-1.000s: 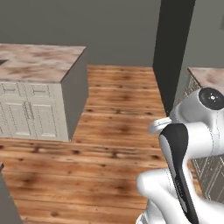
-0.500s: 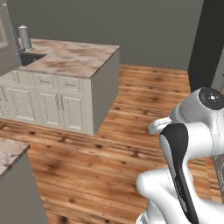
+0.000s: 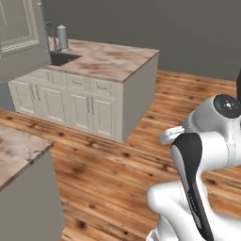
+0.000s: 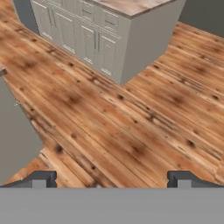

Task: Pick the avocado and bread from the counter and place them on the plate. Then pick the jam from the cabinet and place it next to the plate. Lastly close the cabinet door.

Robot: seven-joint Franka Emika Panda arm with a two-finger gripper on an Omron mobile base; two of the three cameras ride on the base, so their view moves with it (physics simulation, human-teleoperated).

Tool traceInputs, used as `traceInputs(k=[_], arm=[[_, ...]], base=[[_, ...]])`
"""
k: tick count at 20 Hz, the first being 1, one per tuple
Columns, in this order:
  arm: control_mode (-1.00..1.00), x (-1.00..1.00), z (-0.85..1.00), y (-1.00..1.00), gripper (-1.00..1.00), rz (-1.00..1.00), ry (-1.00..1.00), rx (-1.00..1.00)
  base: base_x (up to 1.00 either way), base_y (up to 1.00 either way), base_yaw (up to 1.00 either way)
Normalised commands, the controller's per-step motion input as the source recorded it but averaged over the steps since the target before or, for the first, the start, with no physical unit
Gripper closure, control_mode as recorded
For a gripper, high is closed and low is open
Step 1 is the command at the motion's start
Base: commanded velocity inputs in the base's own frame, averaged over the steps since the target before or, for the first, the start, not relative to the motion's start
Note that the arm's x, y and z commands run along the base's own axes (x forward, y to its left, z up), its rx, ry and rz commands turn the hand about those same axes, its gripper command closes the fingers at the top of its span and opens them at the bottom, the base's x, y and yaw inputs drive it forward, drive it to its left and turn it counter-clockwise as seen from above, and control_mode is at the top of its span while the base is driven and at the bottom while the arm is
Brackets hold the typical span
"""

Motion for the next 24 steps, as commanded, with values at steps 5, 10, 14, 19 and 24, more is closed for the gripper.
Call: traceInputs(k=[5,10,14,19,24], arm=[[1.0,0.0,0.0,0.0,-1.0,0.0,0.0,0.0],[1.0,0.0,0.0,0.0,-1.0,0.0,0.0,0.0],[1.0,0.0,0.0,0.0,-1.0,0.0,0.0,0.0],[1.0,0.0,0.0,0.0,-1.0,0.0,0.0,0.0],[1.0,0.0,0.0,0.0,-1.0,0.0,0.0,0.0]], base=[[0.0,-0.46,0.29],[0.0,-0.51,0.28],[0.01,-0.52,0.27],[0.04,-0.52,0.26],[0.11,-0.48,0.25]])
